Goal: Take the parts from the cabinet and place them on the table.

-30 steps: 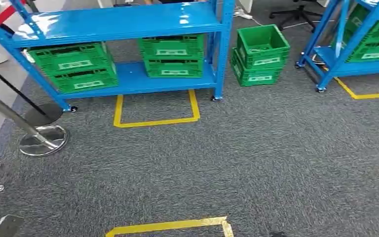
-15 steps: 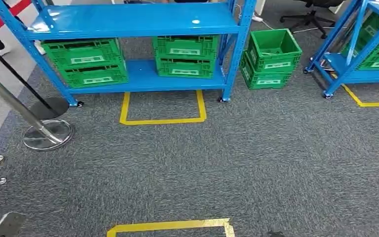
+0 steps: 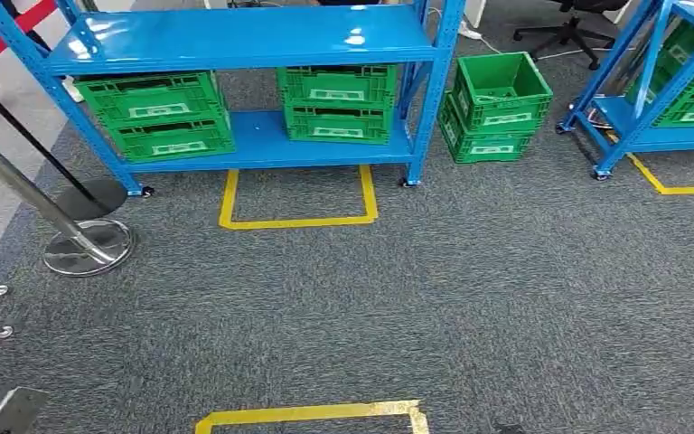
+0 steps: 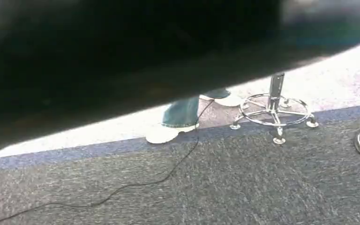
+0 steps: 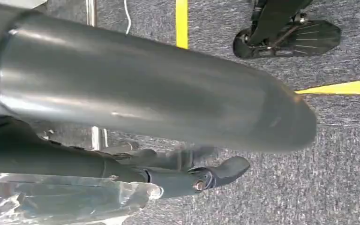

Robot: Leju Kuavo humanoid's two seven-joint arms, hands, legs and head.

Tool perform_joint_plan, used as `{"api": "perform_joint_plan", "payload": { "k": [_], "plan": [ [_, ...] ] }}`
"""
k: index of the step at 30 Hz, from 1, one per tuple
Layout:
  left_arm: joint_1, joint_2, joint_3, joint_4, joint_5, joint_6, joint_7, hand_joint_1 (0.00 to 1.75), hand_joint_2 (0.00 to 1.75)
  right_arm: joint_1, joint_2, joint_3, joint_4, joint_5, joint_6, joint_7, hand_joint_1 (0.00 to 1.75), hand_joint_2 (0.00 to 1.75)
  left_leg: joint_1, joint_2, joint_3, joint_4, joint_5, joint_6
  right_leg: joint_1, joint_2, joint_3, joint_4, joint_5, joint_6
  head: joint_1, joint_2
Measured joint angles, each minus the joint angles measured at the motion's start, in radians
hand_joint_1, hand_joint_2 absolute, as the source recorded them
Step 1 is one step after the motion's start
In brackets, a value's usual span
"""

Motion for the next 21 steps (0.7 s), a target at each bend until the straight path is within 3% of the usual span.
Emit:
{"api": "perform_joint_plan", "payload": {
  "k": [21],
  "plan": [
    [-0.009,-0.002,0.029,0.028,0.050,-0.035,0.001,0.00,0.00,0.000,0.000,-0.008,0.000,0.011,0.001,-0.004,0.00,0.00,0.000,0.000,0.000,0.000,0.000,0.000,0.000,0.000,0.000,0.000,0.000,-0.001,0.000,0.000]
  ]
}}
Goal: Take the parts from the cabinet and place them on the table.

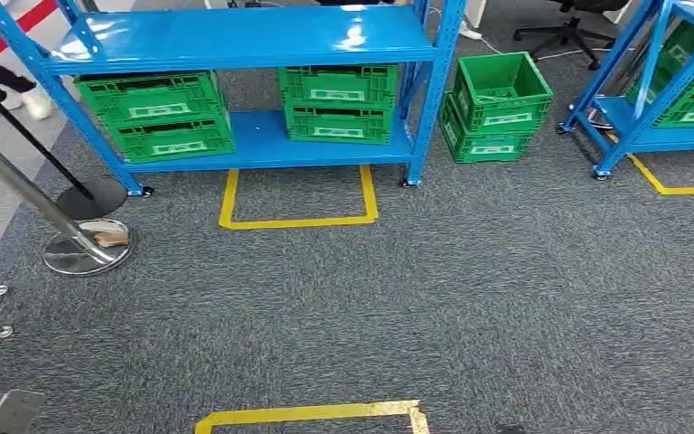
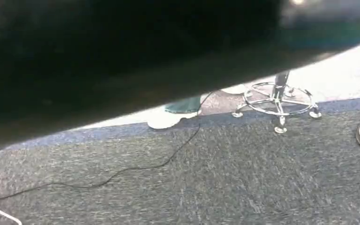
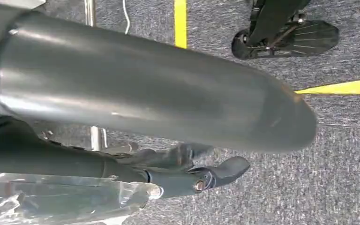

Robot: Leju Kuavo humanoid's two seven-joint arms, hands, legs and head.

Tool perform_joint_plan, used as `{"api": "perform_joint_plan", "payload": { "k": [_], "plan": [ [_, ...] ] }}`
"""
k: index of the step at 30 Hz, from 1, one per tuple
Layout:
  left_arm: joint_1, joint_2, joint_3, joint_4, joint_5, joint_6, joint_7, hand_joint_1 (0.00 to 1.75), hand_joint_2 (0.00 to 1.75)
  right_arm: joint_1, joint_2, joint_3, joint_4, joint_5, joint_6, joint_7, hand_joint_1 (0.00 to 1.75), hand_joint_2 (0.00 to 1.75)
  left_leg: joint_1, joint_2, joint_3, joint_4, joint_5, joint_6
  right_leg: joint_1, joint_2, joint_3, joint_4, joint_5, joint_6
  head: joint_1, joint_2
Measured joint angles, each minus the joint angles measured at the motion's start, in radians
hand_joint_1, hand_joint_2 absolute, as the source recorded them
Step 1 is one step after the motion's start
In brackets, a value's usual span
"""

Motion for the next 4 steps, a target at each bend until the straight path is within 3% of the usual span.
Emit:
{"api": "perform_joint_plan", "payload": {
  "k": [4],
  "plan": [
    [-0.003,0.000,0.003,0.002,0.000,-0.001,0.000,0.00,0.00,0.000,0.000,0.000,0.000,0.000,0.000,0.000,0.00,0.00,0.000,0.000,0.000,0.000,0.000,0.000,0.000,0.000,0.000,0.000,0.000,0.000,0.000,0.000]
  ]
}}
